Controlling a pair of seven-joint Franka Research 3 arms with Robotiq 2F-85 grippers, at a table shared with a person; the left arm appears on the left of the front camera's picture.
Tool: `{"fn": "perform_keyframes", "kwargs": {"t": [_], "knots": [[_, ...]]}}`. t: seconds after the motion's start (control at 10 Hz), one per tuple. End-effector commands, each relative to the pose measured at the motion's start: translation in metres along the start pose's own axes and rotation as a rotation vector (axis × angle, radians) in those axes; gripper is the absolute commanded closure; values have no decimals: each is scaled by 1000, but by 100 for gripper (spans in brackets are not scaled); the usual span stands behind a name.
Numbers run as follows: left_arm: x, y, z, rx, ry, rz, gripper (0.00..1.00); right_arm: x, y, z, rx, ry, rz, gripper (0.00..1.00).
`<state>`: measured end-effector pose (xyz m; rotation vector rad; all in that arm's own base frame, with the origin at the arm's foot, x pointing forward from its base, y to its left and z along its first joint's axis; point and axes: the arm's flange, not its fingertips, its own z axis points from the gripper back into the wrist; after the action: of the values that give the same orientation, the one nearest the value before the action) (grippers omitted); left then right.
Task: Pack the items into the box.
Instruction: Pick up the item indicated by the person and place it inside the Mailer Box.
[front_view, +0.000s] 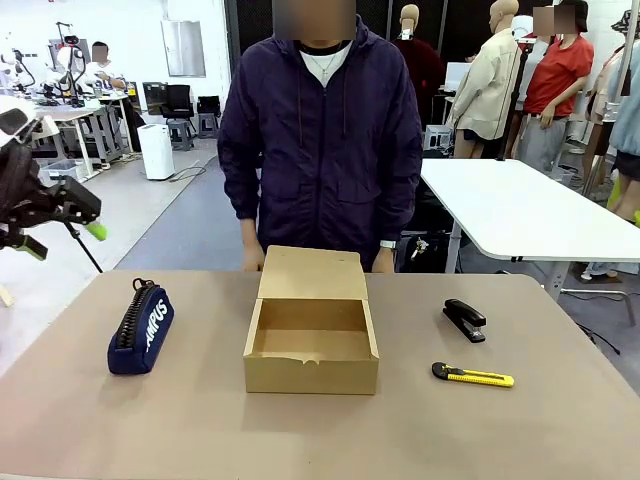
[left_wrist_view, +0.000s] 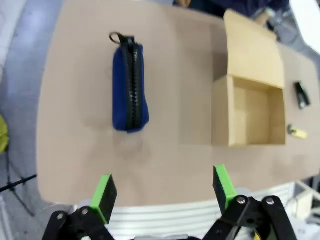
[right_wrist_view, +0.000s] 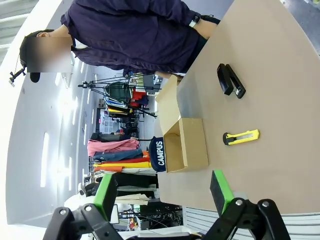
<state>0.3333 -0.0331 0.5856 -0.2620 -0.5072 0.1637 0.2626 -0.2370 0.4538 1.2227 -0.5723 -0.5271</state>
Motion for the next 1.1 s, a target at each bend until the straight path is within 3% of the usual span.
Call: {"fn": "perform_keyframes", "kwargs": {"t": [0.0,0.4,0.6,1.0], "knots": [[-1,8,2,-13,45,-31,0,3,2,1,17,-6,13,0],[9,-8,-6,37,17,-16,0,3,2,1,17,-6,13,0],[24,-28,-60,193,64,-80,0,3,2,1,17,-6,13,0],[34,-29,-178,256,116,-134,0,3,2,1,17,-6,13,0]]}}
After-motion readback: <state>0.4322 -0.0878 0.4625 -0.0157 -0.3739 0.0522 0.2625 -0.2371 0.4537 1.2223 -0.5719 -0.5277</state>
